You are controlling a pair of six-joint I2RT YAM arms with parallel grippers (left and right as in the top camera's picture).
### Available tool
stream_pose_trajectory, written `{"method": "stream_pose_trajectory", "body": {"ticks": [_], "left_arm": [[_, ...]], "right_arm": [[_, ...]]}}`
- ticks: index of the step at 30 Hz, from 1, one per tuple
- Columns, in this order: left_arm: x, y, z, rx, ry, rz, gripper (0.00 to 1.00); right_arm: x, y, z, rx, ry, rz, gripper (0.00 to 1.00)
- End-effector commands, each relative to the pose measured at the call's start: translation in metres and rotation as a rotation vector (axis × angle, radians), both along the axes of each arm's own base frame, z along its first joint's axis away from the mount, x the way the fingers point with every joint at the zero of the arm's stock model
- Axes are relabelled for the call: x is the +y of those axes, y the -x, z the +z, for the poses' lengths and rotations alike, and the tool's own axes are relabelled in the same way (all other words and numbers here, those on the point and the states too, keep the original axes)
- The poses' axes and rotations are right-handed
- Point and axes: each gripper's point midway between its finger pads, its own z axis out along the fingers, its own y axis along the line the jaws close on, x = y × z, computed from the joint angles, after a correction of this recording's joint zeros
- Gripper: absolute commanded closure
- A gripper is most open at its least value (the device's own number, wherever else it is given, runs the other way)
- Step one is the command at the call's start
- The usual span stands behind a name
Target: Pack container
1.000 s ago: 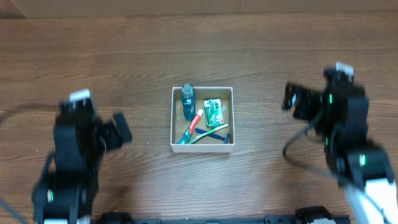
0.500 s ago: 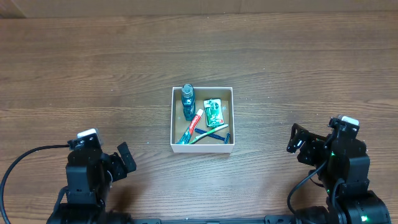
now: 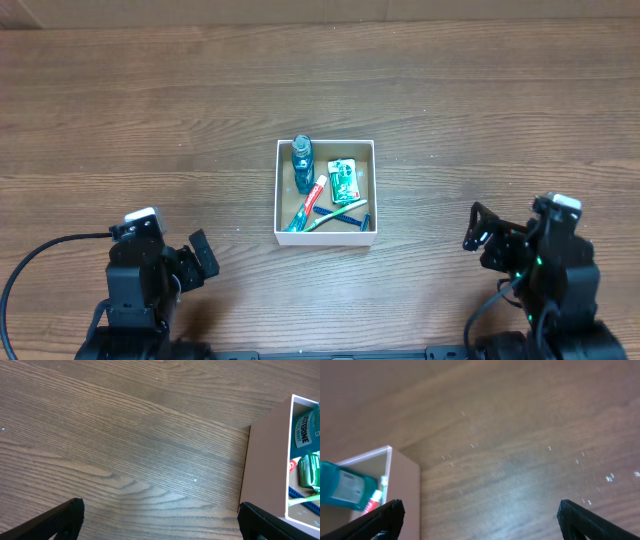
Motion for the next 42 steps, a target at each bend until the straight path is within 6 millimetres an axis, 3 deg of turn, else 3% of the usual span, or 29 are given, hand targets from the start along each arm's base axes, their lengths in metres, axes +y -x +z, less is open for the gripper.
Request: {"method": "stream_pose_trajectory", "body": {"ticks": [1,5,16,17,18,20,42], "left_arm": [[0.002,0.0,-0.002,0.005,0.004,0.021,0.0],[0.002,0.0,-0.002,0.005,0.004,0.021,0.0],[0.002,0.0,-0.002,0.005,0.004,0.021,0.0],[0.002,0.0,-0.002,0.005,0.004,0.021,0.0],[0.002,0.0,-0.002,0.005,0.004,0.021,0.0],[0.002,0.0,-0.002,0.005,0.004,0.021,0.0],[0.002,0.0,-0.002,0.005,0.004,0.021,0.0]], "right_arm": [[0.009,0.005,-0.004,-0.122,0.042,0.097,0.0],[0.019,0.004,-0.009,-0.295,0.059,0.167,0.0],[0.032,-0.024,0.008,-0.732,0.242,0.248,0.0],[0.032,-0.026,0.003,-0.728,0.26,0.253,0.0],[0.032,-0.03,-0.02,-0.664,0.268,0.261,0.0],[0.034,-0.03,-0.044,-0.566,0.254,0.287,0.0],[0.032,-0.03,-0.042,-0.573,0.245,0.271,0.0]]}}
